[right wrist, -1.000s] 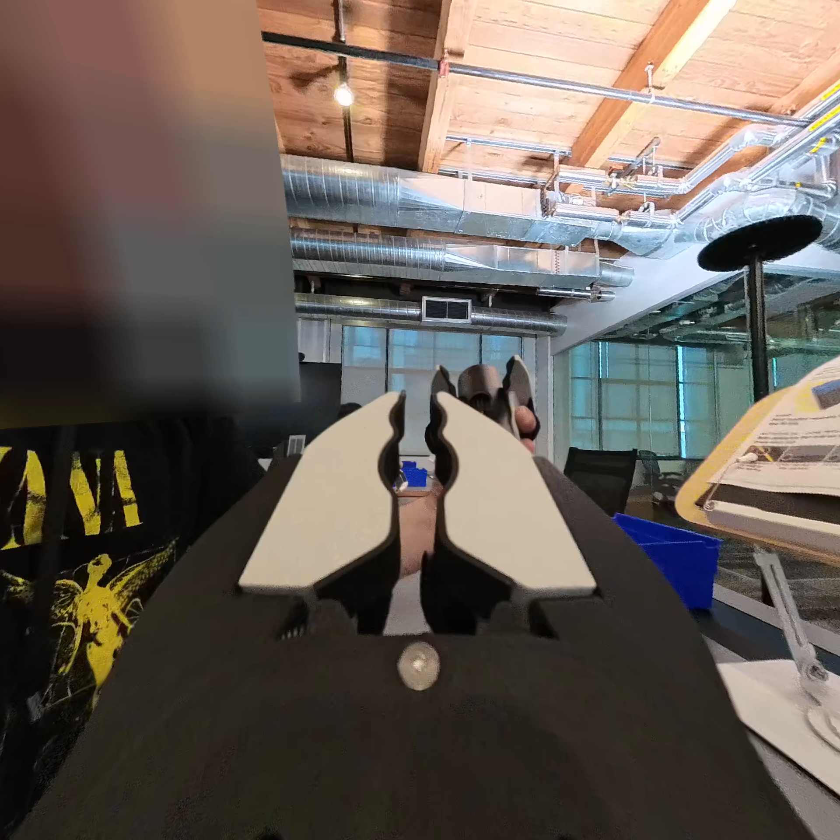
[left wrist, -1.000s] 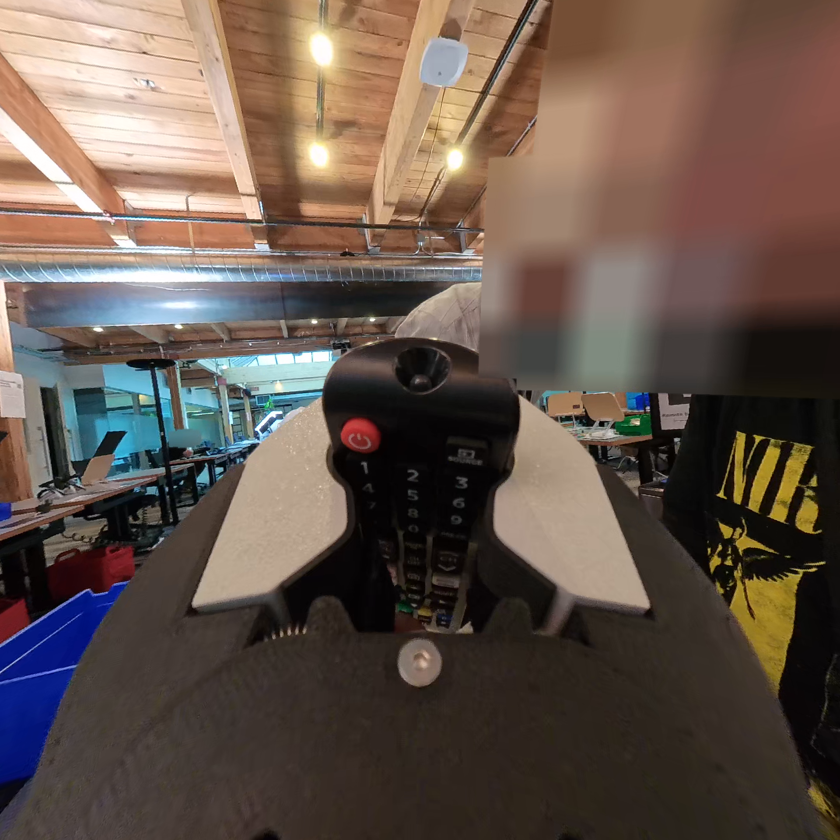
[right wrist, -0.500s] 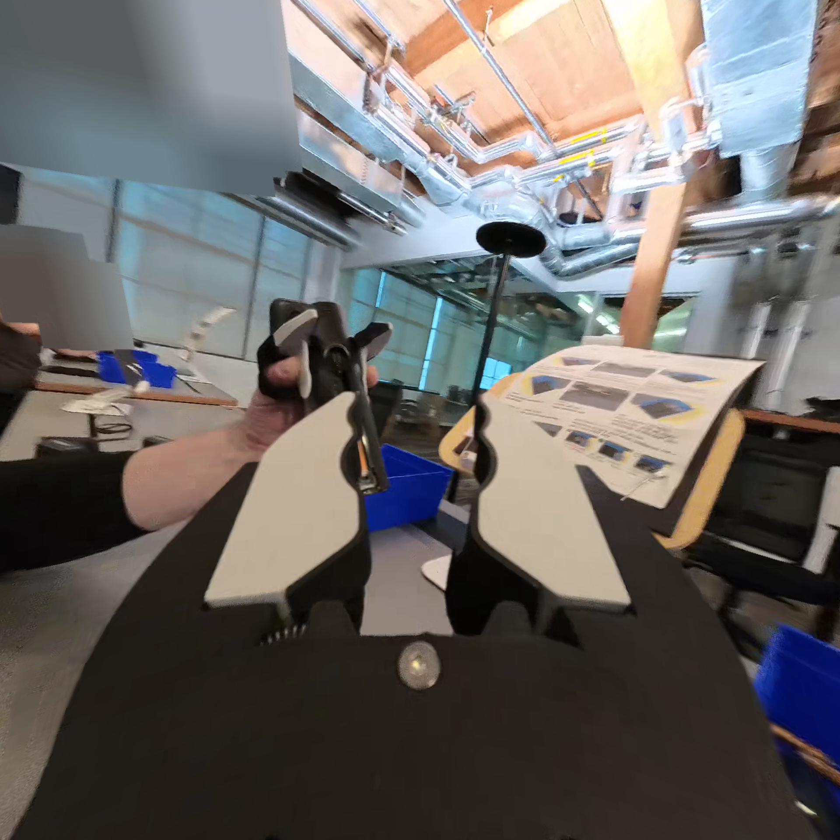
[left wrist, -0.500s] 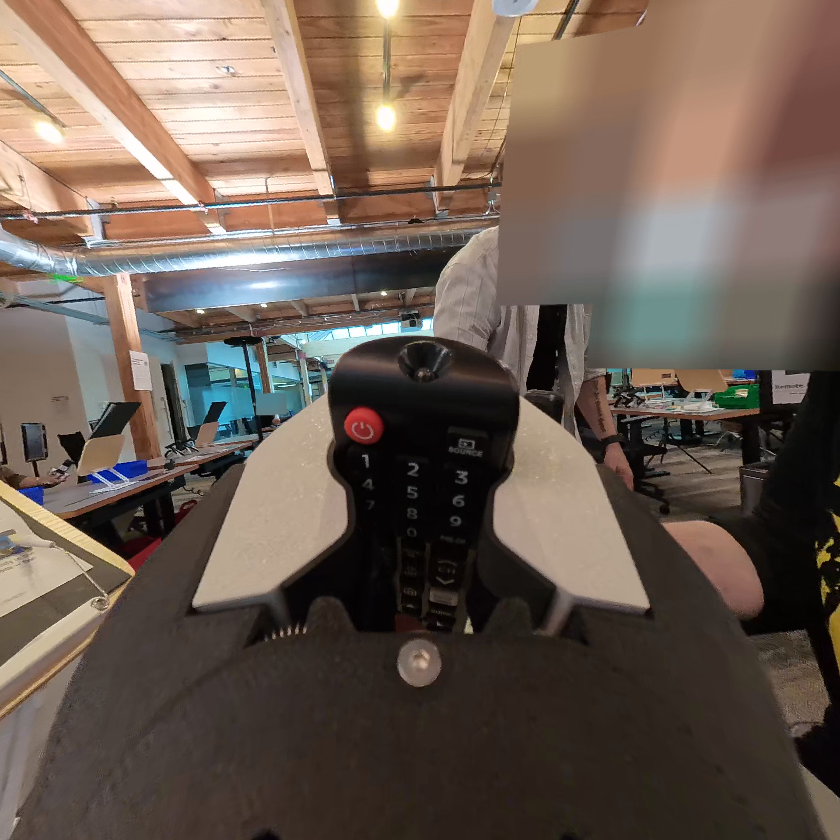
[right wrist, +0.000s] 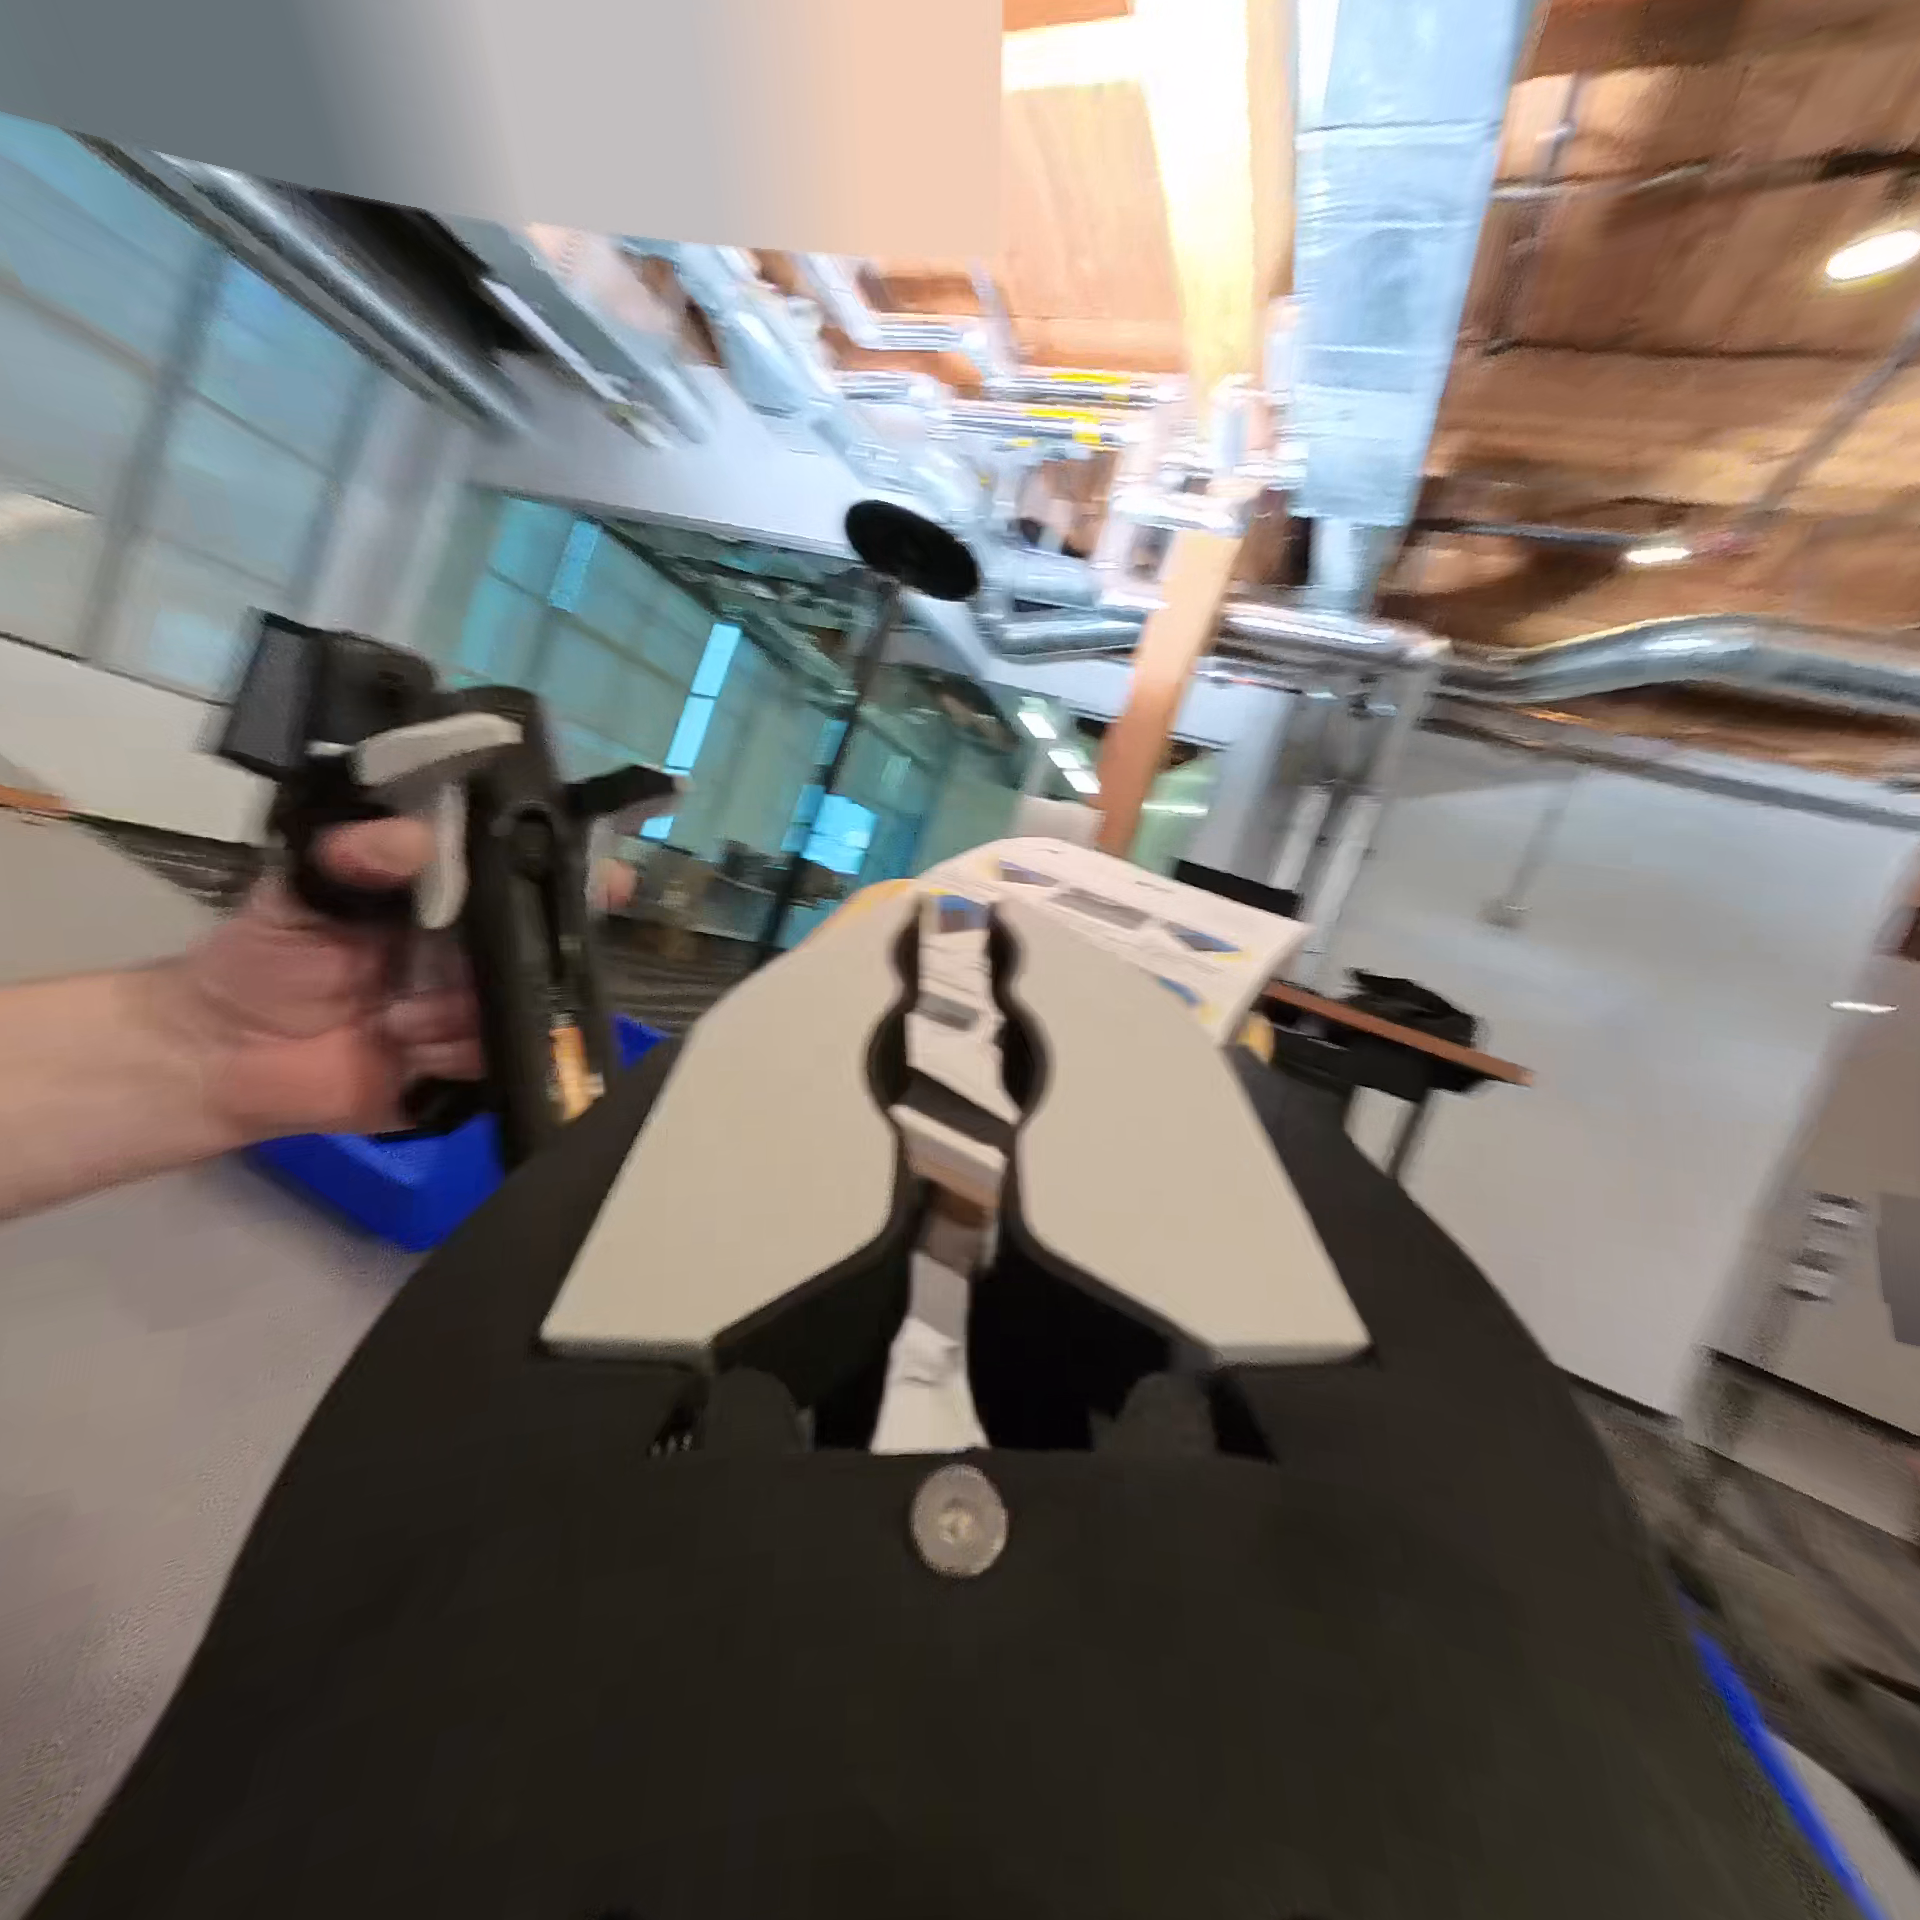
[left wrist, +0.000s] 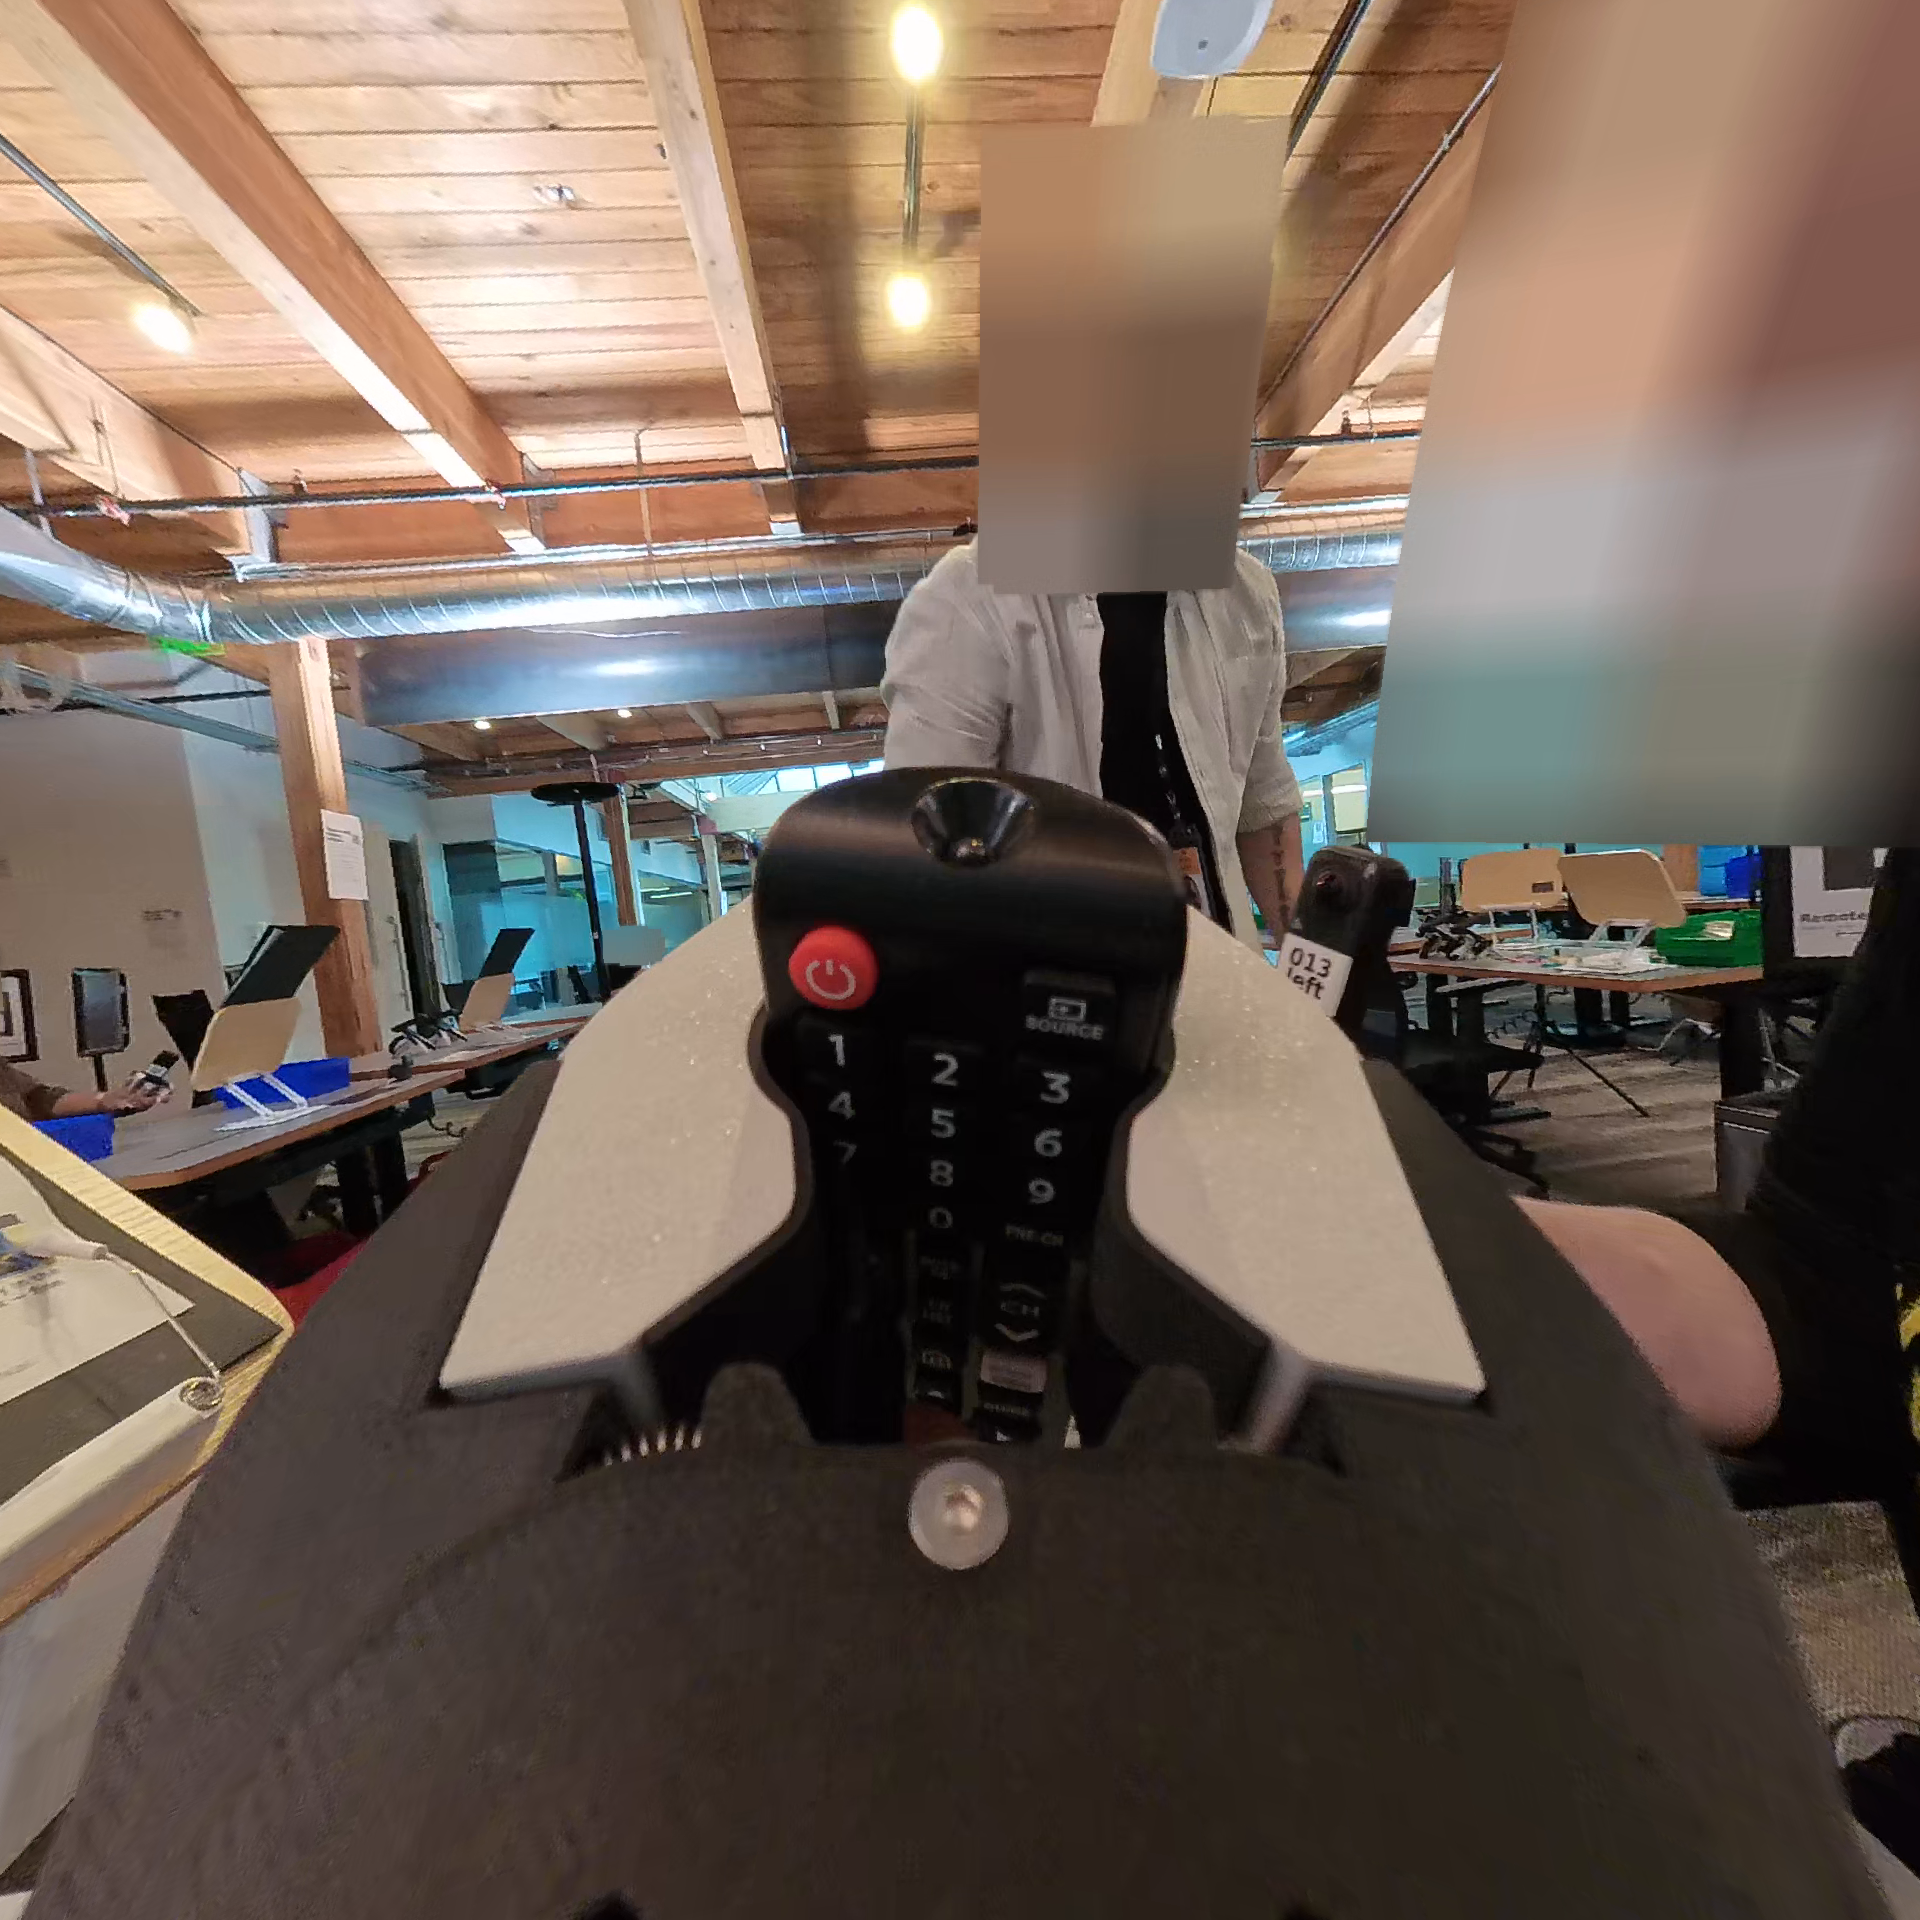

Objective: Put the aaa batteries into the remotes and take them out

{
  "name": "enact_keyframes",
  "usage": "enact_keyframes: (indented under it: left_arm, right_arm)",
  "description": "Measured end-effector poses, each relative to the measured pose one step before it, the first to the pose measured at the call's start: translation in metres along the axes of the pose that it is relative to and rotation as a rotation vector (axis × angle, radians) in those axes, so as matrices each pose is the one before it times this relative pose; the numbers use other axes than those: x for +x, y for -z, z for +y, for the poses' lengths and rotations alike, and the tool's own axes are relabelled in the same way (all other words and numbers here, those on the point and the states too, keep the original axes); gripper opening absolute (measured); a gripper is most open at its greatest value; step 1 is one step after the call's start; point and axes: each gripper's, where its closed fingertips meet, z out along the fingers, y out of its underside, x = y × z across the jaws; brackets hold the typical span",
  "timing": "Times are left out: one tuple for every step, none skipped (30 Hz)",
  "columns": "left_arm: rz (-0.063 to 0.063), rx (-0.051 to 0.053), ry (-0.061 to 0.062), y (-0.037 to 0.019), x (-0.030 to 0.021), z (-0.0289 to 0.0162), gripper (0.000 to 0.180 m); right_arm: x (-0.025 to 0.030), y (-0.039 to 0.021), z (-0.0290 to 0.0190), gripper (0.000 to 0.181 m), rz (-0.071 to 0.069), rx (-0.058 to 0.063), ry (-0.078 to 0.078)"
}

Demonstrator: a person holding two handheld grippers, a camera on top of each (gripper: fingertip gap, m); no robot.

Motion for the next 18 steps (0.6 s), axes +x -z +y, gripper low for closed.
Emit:
enact_keyframes:
  left_arm:
    - [-0.001,-0.0054,-0.0034,-0.00107,0.00064,0.00107,0.061]
    - [0.0035,-0.0075,-0.0043,-0.00114,0.0012,0.00041,0.061]
    - [0.0016,-0.0057,-0.0064,-0.0009,0.00113,0.00002,0.061]
    - [0.0,-0.0026,-0.0052,-0.0004,0.00058,-0.00051,0.061]
    - [0.0004,0.0023,-0.0013,0.00012,0.00021,-0.00108,0.061]
    - [0.0028,0.0073,0.0025,0.00059,0.00019,-0.00164,0.061]
    - [0.0045,0.0095,0.0021,0.00087,0.0005,-0.00197,0.061]
    - [0.0021,0.0072,0.0005,0.00072,0.00028,-0.00176,0.061]
    - [-0.0011,0.0044,0.0011,0.00042,-0.00012,-0.00135,0.061]
    - [-0.0002,0.003,0.0015,0.00002,0.00006,-0.00088,0.061]
    - [0.0036,0.0013,0.002,-0.00019,0.00069,-0.00024,0.061]
    - [0.003,0.0016,0.0025,-0.00045,0.00062,-0.00025,0.061]
    - [-0.0003,0.0049,0.0017,-0.00013,0.00032,-0.00069,0.061]
    - [-0.001,0.0043,0.0007,-0.00035,0.00052,-0.00085,0.061]
    - [-0.0026,-0.0019,-0.003,-0.00054,0.00043,-0.0002,0.061]
    - [-0.0041,-0.0061,-0.0069,-0.00076,0.00027,0.00026,0.061]
    - [0.0023,-0.0046,-0.0038,-0.00057,0.00084,0.00044,0.061]
    - [0.0049,-0.001,0.0023,-0.00038,0.00075,0.00042,0.061]
  right_arm:
    - [0.00806,0.0001,0.00026,0.031,0.0803,-0.0151,0.0523]
    - [0.00005,-0.00065,-0.00044,0.041,0.0309,-0.0108,0.0779]
    - [-0.00297,-0.00122,0.00001,0.044,0.0083,-0.0152,0.0767]
    - [-0.00061,-0.00028,0.00008,0.035,0.0175,-0.0204,0.0603]
    - [-0.00328,0.00029,-0.00154,0.005,-0.0112,-0.0222,0.0567]
    - [-0.00113,-0.00089,-0.0042,0.0,-0.0027,-0.0133,0.037]
    - [-0.00058,-0.00022,-0.00752,0.0,-0.0008,0.0125,0.0282]
    - [0.00212,0.00065,-0.00671,0.0,0.0238,0.0123,0.0355]
    - [0.00143,-0.00008,-0.00345,0.003,0.022,-0.0013,0.0392]
    - [0.00074,-0.00079,-0.0031,0.021,0.0148,0.0087,0.0116]
    - [0.00119,0.0006,-0.00274,0.026,0.0126,0.0144,-0.006]
    - [-0.00336,0.00062,0.00007,0.011,-0.0223,0.0008,-0.0078]
    - [-0.00466,-0.00159,0.00248,0.0,-0.0352,-0.0163,-0.015]
    - [0.00032,-0.00082,0.00139,0.0,0.0027,-0.0056,0.0032]
    - [0.00064,0.00034,0.00081,0.001,0.0076,0.0038,0.0108]
    - [0.00205,0.00013,0.0022,0.016,0.0076,0.0034,-0.0155]
    - [0.00087,0.0011,0.00184,0.02,-0.0043,0.0097,-0.043]
    - [-0.00026,0.00067,0.0026,0.013,-0.0233,0.009,-0.062]
